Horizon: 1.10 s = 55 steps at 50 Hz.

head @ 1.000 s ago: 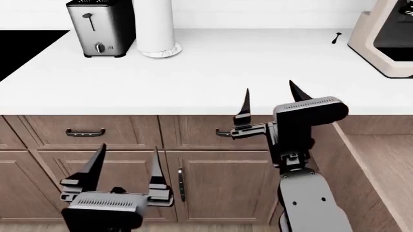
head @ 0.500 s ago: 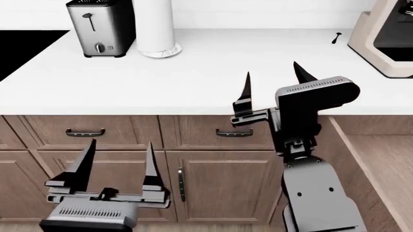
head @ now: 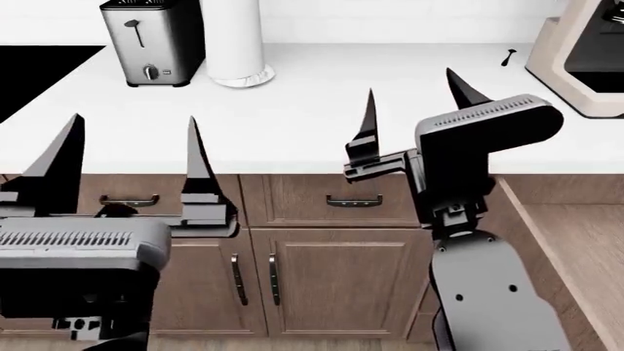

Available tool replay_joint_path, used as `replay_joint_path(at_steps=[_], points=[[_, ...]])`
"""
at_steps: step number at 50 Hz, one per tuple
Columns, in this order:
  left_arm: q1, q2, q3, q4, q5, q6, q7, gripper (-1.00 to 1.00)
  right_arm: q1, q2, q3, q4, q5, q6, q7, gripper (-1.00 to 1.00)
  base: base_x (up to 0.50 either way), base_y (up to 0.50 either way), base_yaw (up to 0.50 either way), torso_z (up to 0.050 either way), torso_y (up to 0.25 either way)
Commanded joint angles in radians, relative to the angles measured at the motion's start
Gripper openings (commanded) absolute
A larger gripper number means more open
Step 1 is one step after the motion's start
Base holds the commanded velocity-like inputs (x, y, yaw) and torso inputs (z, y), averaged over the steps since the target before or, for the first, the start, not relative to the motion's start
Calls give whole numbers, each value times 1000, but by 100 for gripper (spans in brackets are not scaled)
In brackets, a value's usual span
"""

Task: Close the right drawer.

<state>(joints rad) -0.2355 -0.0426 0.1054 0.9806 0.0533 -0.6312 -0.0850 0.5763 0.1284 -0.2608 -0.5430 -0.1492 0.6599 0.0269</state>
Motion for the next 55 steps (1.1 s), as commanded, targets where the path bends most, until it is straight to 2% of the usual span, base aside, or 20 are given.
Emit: replay_joint_path(at_steps=[1,3,7,9,12,28,47,55], points=[[-85,-104,-39,66,-209,-56,-163,100,44,12,-33,-72,-15,78,-10,100,0,0,0,0,0],[-102,-239,8,66,-346,-23,-332,100,54,13,-39,-80,-18,91,-12,100,0,0,0,0,0],[-192,-524,182,66,-572,102,-690,100,85,17,-55,-103,-27,125,-20,100,0,0,0,0,0],[-251,-626,267,66,-640,160,-813,100,99,20,-65,-117,-33,143,-23,100,0,0,0,0,0],[-310,-708,349,65,-688,217,-911,100,114,23,-73,-130,-37,162,-27,100,0,0,0,0,0],[-445,-811,483,63,-766,291,-1042,100,209,41,-116,-152,-53,230,-51,100,0,0,0,0,0],[-497,-843,506,62,-798,318,-1071,100,281,47,-161,-145,-61,284,-67,100,0,0,0,0,0],[-575,-893,592,64,-815,362,-1125,100,302,41,-171,-164,-65,316,-67,100,0,0,0,0,0]])
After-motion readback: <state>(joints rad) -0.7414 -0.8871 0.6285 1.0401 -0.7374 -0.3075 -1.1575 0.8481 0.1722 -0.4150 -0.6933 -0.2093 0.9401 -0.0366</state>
